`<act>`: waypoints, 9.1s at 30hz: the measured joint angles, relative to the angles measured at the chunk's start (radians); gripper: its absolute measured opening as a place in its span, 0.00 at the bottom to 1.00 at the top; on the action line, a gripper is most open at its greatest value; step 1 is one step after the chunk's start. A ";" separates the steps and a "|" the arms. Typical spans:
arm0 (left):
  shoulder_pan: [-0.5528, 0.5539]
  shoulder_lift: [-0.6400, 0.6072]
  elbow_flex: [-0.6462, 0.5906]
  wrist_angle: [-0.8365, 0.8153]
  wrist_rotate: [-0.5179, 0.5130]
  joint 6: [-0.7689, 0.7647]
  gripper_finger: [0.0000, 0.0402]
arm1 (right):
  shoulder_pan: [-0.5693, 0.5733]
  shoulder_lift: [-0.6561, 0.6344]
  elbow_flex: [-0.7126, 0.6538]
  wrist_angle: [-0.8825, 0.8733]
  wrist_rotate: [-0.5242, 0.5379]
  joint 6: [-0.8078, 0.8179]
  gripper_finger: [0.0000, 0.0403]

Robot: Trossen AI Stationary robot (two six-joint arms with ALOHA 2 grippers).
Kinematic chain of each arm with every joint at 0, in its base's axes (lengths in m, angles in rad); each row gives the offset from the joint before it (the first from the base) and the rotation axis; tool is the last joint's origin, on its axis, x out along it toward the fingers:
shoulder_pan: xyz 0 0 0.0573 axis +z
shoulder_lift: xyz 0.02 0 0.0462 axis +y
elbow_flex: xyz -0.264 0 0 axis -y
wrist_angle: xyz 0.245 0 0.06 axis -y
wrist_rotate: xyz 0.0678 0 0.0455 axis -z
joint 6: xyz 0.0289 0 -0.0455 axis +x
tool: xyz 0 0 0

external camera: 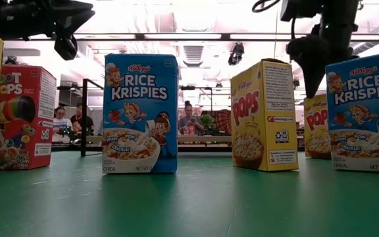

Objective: Stack cereal on shelf
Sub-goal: Put the top yellow cereal box on the shelf

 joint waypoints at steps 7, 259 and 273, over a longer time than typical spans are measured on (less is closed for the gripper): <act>0.000 0.000 0.000 0.000 0.000 0.000 0.09 | 0.000 0.051 0.002 0.005 0.000 -0.013 0.75; 0.001 0.323 0.040 0.266 -0.155 0.228 0.09 | -0.125 0.498 0.133 1.067 -0.201 -1.048 0.03; 0.001 0.322 0.040 0.274 -0.156 0.201 0.09 | -0.190 0.564 0.199 1.191 -0.174 -1.142 0.03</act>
